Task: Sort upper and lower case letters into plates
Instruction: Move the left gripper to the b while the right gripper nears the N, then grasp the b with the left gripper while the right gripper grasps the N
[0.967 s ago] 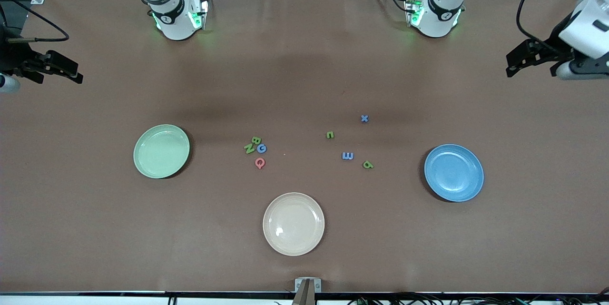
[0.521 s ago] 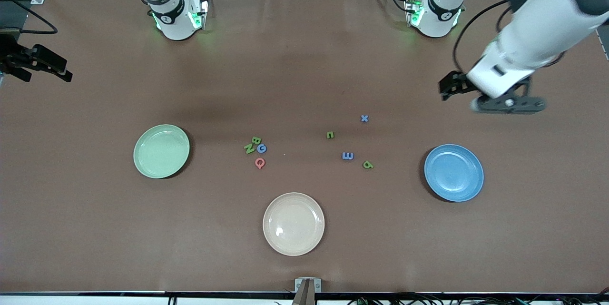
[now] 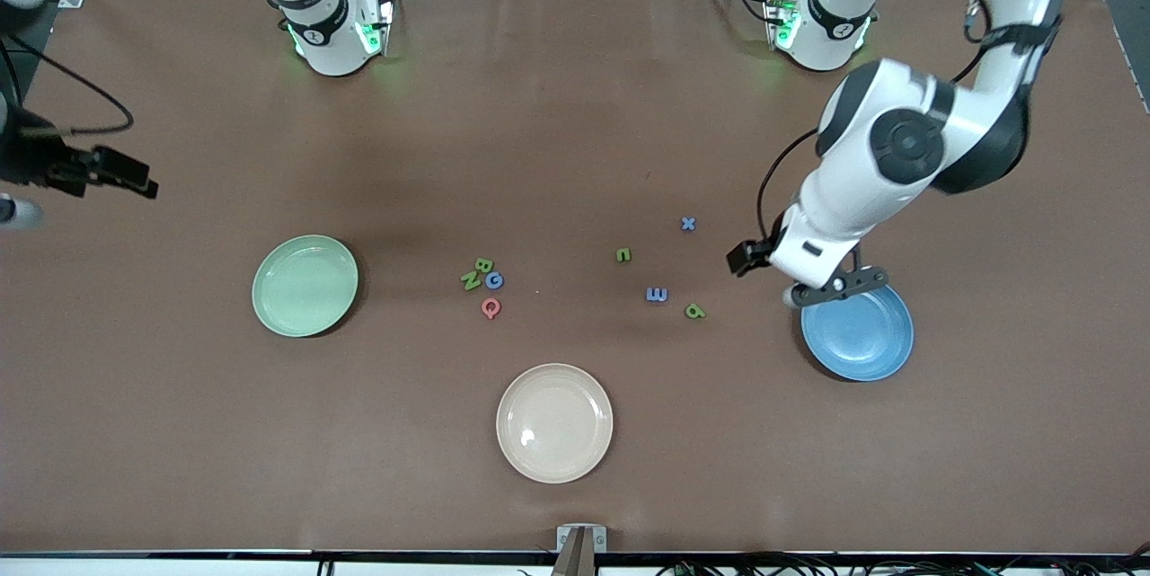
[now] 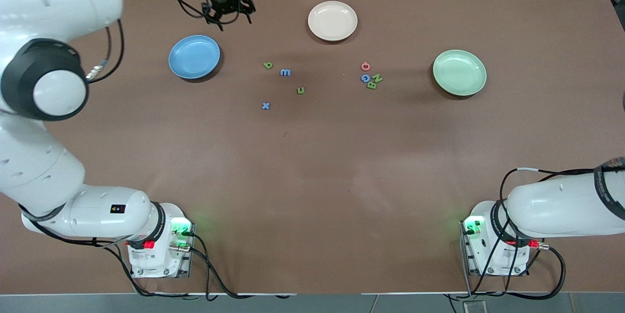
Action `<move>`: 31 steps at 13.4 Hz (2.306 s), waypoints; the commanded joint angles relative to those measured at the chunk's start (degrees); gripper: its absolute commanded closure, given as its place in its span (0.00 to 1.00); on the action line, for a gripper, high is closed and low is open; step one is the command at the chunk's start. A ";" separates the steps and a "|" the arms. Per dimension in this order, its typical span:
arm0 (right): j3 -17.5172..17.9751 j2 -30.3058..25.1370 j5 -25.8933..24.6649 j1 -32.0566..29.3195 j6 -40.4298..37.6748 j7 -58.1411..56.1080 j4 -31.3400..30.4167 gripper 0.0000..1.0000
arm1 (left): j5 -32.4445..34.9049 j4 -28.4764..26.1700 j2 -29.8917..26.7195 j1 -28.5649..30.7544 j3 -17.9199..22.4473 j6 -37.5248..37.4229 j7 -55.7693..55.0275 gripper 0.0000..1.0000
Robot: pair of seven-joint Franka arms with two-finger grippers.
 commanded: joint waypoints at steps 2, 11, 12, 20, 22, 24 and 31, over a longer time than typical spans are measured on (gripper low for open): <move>0.38 6.00 0.23 -0.92 2.01 1.95 1.88 0.00 | 9.11 0.86 8.93 -3.15 0.02 8.37 -16.04 0.00; 0.64 14.60 2.87 13.03 18.61 45.61 -1.64 0.00 | 16.18 1.21 19.40 -4.91 0.02 16.64 -32.07 0.23; 0.64 15.92 2.87 14.62 20.37 48.96 -1.73 0.00 | 16.18 1.64 20.19 -4.91 0.02 17.61 -32.07 0.27; 0.73 25.32 2.96 23.85 34.61 65.94 -3.93 0.01 | 16.27 4.63 23.98 -5.09 0.02 17.97 -31.37 0.53; 0.73 26.91 2.96 25.70 35.76 68.05 -4.10 0.03 | 16.18 4.55 23.98 -5.00 0.02 17.88 -31.63 0.69; 0.73 27.97 2.96 27.20 39.44 71.83 -6.11 0.03 | 16.27 4.37 23.37 -4.74 0.02 17.19 -31.64 0.92; 0.64 28.06 2.96 32.38 47.54 78.34 -12.89 0.10 | 16.27 4.64 13.97 4.12 0.20 7.09 -20.42 0.99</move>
